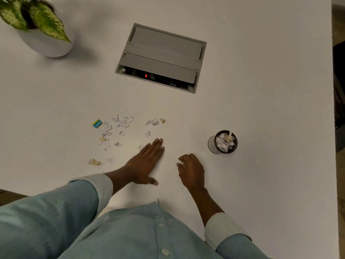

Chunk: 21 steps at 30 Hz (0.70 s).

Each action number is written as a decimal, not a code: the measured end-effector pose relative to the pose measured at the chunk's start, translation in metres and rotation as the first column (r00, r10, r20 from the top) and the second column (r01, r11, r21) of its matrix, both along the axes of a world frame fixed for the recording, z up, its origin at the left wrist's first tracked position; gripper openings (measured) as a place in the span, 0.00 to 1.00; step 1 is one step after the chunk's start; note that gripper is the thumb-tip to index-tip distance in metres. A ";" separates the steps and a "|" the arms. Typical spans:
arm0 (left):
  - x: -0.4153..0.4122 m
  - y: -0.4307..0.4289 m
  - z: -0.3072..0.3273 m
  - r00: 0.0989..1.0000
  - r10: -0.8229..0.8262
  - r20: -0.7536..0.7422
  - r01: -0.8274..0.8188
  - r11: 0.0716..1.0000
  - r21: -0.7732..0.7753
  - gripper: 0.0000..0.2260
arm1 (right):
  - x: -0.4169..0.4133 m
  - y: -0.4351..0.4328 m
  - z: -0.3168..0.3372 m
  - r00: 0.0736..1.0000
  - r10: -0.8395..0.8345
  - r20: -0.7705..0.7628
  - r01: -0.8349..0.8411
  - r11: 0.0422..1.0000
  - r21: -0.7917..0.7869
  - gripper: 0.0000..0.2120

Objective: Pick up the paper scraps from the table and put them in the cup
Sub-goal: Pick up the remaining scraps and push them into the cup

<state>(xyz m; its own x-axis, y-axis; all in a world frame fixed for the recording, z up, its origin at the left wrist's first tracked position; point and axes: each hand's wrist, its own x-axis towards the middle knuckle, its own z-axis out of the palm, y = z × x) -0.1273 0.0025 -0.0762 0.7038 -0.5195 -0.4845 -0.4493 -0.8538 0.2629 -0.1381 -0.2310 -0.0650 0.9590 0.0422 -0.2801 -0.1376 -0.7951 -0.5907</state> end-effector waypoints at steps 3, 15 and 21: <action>-0.005 -0.006 -0.006 1.000 -0.001 0.001 0.001 0.998 0.056 0.70 | -0.003 0.006 -0.009 0.999 0.039 0.000 -0.039 0.996 -0.078 0.08; -0.007 -0.018 -0.006 0.997 0.064 -0.030 -0.059 0.986 0.153 0.74 | 0.012 0.015 -0.010 0.991 0.071 -0.115 -0.083 0.991 -0.108 0.06; -0.006 -0.023 -0.003 0.998 0.057 -0.033 -0.050 0.979 0.196 0.74 | 0.020 0.001 0.022 0.983 -0.174 0.057 0.174 0.985 0.009 0.07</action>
<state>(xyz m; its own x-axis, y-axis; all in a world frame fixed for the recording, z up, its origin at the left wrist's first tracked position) -0.1331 -0.0201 -0.0789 0.7072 -0.3745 -0.5997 -0.3944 -0.9129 0.1049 -0.1185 -0.2298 -0.0434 0.9662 -0.1258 -0.2248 -0.2395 -0.7599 -0.6043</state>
